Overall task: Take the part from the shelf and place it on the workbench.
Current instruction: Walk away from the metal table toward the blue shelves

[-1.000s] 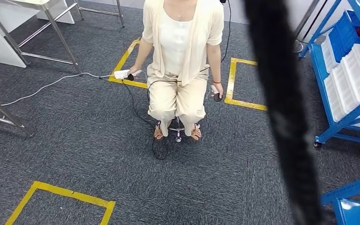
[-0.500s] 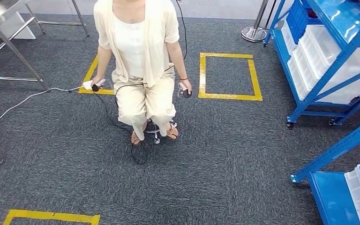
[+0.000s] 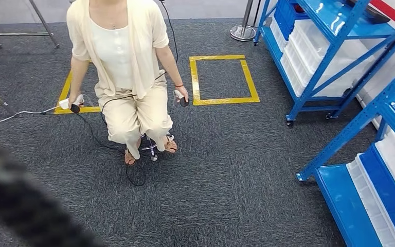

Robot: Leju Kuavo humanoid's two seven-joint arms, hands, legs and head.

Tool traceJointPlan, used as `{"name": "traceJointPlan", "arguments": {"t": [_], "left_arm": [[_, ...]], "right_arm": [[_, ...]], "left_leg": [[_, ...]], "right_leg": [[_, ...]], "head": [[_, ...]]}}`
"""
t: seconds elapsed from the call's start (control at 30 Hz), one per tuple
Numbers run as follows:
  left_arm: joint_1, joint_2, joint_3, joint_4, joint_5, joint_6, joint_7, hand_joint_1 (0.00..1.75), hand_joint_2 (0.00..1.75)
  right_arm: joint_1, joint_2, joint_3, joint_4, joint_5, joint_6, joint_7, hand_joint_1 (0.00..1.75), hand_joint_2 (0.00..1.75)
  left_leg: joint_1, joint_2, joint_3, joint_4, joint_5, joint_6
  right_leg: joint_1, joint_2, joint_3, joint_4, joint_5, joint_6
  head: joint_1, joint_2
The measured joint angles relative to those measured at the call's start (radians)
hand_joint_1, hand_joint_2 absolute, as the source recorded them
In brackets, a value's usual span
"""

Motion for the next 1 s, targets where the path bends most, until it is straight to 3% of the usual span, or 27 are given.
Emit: {"name": "traceJointPlan", "arguments": {"t": [0.03, 0.07, 0.13, 0.2, 0.23, 0.27, 0.33, 0.37, 0.43, 0.47, 0.5, 0.53, 0.57, 0.63, 0.7, 0.77, 0.83, 0.87, 0.93, 1.0], "left_arm": [[0.000, 0.000, 0.000, 0.000, -0.001, -0.004, -0.001, 0.00, 0.00], [0.000, 0.000, 0.000, 0.000, -0.002, -0.008, -0.003, 0.00, 0.00], [0.000, 0.001, -0.001, 0.000, -0.004, -0.021, -0.004, 0.00, 0.00], [-0.002, 0.004, -0.001, 0.000, -0.010, -0.046, -0.001, 0.00, 0.00], [-0.004, 0.006, -0.002, 0.000, -0.015, -0.062, 0.002, 0.00, 0.00], [-0.006, 0.008, -0.002, 0.000, -0.020, -0.075, 0.007, 0.00, 0.00], [-0.011, 0.014, -0.003, 0.000, -0.026, -0.092, 0.013, 0.00, 0.00], [-0.011, 0.018, -0.003, 0.000, -0.028, -0.097, 0.015, 0.00, 0.00], [-0.010, 0.024, -0.003, 0.000, -0.030, -0.102, 0.019, 0.00, 0.00], [-0.008, 0.026, -0.003, 0.000, -0.030, -0.104, 0.020, 0.00, 0.00], [-0.006, 0.028, -0.002, 0.000, -0.029, -0.105, 0.021, 0.00, 0.00], [-0.004, 0.030, -0.002, 0.000, -0.028, -0.106, 0.021, 0.00, 0.00], [-0.004, 0.032, -0.002, 0.000, -0.027, -0.107, 0.021, 0.00, 0.00], [-0.003, 0.034, -0.002, 0.000, -0.026, -0.108, 0.021, 0.00, 0.00], [-0.004, 0.034, -0.002, 0.000, -0.027, -0.108, 0.021, 0.00, 0.00], [-0.005, 0.034, -0.002, 0.000, -0.029, -0.105, 0.021, 0.00, 0.00], [-0.005, 0.033, -0.002, 0.000, -0.030, -0.104, 0.021, 0.00, 0.00], [-0.004, 0.033, -0.002, 0.000, -0.031, -0.104, 0.021, 0.00, 0.00], [-0.001, 0.034, -0.001, 0.000, -0.031, -0.103, 0.021, 0.00, 0.00], [0.001, 0.034, -0.001, 0.000, -0.031, -0.103, 0.019, 0.00, 0.00]], "right_arm": [[0.001, 0.000, -0.004, 0.000, 0.010, 0.001, -0.004, 0.00, 0.00], [0.001, 0.000, -0.007, 0.000, 0.020, 0.006, -0.009, 0.00, 0.00], [-0.003, -0.001, -0.011, 0.000, 0.032, 0.046, -0.017, 0.00, 0.00], [-0.005, -0.006, -0.011, 0.001, 0.040, 0.188, -0.006, 0.00, 0.00], [-0.004, -0.010, -0.009, 0.001, 0.050, 0.293, 0.011, 0.00, 0.00], [-0.001, -0.016, -0.005, 0.002, 0.066, 0.399, 0.033, 0.00, 0.00], [0.004, -0.024, 0.014, 0.003, 0.104, 0.555, 0.073, 0.00, 0.00], [0.006, -0.028, 0.026, 0.004, 0.121, 0.602, 0.085, 0.00, 0.00], [0.010, -0.038, 0.046, 0.004, 0.146, 0.656, 0.097, 0.00, 0.00], [0.013, -0.044, 0.055, 0.004, 0.157, 0.668, 0.099, 0.00, 0.00], [0.017, -0.052, 0.064, 0.004, 0.166, 0.670, 0.097, 0.00, 0.00], [0.021, -0.061, 0.074, 0.004, 0.174, 0.665, 0.089, 0.00, 0.00], [0.024, -0.069, 0.082, 0.003, 0.179, 0.653, 0.076, 0.00, 0.00], [0.025, -0.084, 0.089, 0.003, 0.181, 0.621, 0.037, 0.00, 0.00], [0.023, -0.097, 0.092, 0.003, 0.183, 0.597, 0.002, 0.00, 0.00], [0.022, -0.107, 0.095, 0.003, 0.187, 0.572, -0.027, 0.00, 0.00], [0.023, -0.117, 0.096, 0.003, 0.189, 0.554, -0.048, 0.00, 0.00], [0.022, -0.121, 0.096, 0.003, 0.189, 0.551, -0.054, 0.00, 0.00], [0.019, -0.128, 0.096, 0.003, 0.189, 0.551, -0.059, 0.00, 0.00], [0.020, -0.133, 0.096, 0.003, 0.189, 0.550, -0.059, 0.00, 0.00]], "left_leg": [[0.001, 0.012, 0.001, 0.000, -0.001, -0.002], [0.001, 0.023, 0.003, 0.000, -0.003, -0.004], [-0.001, 0.042, 0.009, 0.001, -0.009, -0.015], [-0.003, 0.059, 0.016, 0.002, -0.013, -0.031], [-0.003, 0.069, 0.020, 0.002, -0.014, -0.038], [0.000, 0.074, 0.023, 0.003, -0.016, -0.045], [0.007, 0.048, 0.018, 0.029, -0.040, -0.056], [0.010, 0.021, 0.001, 0.068, -0.068, -0.059], [0.012, -0.024, -0.054, 0.185, -0.132, -0.059], [0.013, -0.034, -0.081, 0.238, -0.150, -0.059], [0.013, -0.038, -0.096, 0.261, -0.147, -0.057], [0.013, -0.042, -0.094, 0.249, -0.124, -0.054], [0.013, -0.048, -0.073, 0.200, -0.087, -0.050], [0.011, -0.084, -0.017, 0.076, -0.030, -0.039], [0.004, -0.106, 0.006, 0.022, -0.018, -0.031], [-0.001, -0.088, 0.007, 0.011, -0.010, -0.018], [-0.001, -0.066, 0.014, -0.010, 0.004, -0.002], [0.001, -0.054, 0.016, -0.018, 0.010, 0.003], [-0.001, -0.028, 0.014, -0.022, 0.013, 0.007], [-0.002, -0.002, 0.010, -0.021, 0.013, 0.006]], "right_leg": [[-0.003, -0.005, 0.019, -0.029, 0.014, 0.009], [-0.005, -0.017, 0.055, -0.091, 0.037, 0.018], [-0.003, -0.060, 0.131, -0.223, 0.074, 0.023], [0.008, -0.078, 0.154, -0.271, 0.087, 0.010], [0.013, -0.069, 0.150, -0.269, 0.089, 0.002], [0.009, -0.058, 0.148, -0.270, 0.091, -0.007], [0.000, -0.037, 0.153, -0.274, 0.096, -0.023], [-0.004, -0.028, 0.156, -0.276, 0.099, -0.031], [0.003, -0.008, 0.151, -0.275, 0.104, -0.043], [0.008, 0.004, 0.149, -0.275, 0.105, -0.047], [0.012, 0.018, 0.148, -0.275, 0.107, -0.048], [0.015, 0.032, 0.148, -0.274, 0.107, -0.049], [0.017, 0.045, 0.149, -0.274, 0.107, -0.048], [0.020, 0.068, 0.149, -0.273, 0.110, -0.044], [0.018, 0.086, 0.144, -0.273, 0.115, -0.034], [0.015, 0.097, 0.135, -0.274, 0.121, -0.022], [0.015, 0.066, 0.115, -0.246, 0.107, -0.017], [0.014, 0.042, 0.093, -0.204, 0.085, -0.020], [0.008, 0.010, 0.033, -0.082, 0.028, -0.022], [-0.001, 0.003, -0.002, 0.001, 0.000, -0.011]], "head": [[0.001, 0.000], [0.002, 0.000], [0.004, 0.000], [0.002, 0.000], [0.000, 0.000], [-0.001, 0.000], [-0.004, 0.000], [-0.007, 0.000], [-0.010, 0.000], [-0.010, 0.000], [-0.010, 0.000], [-0.011, 0.000], [-0.010, 0.000], [-0.009, 0.000], [-0.008, 0.000], [-0.008, 0.000], [-0.005, 0.000], [-0.003, 0.000], [0.000, 0.000], [0.000, 0.000]]}}
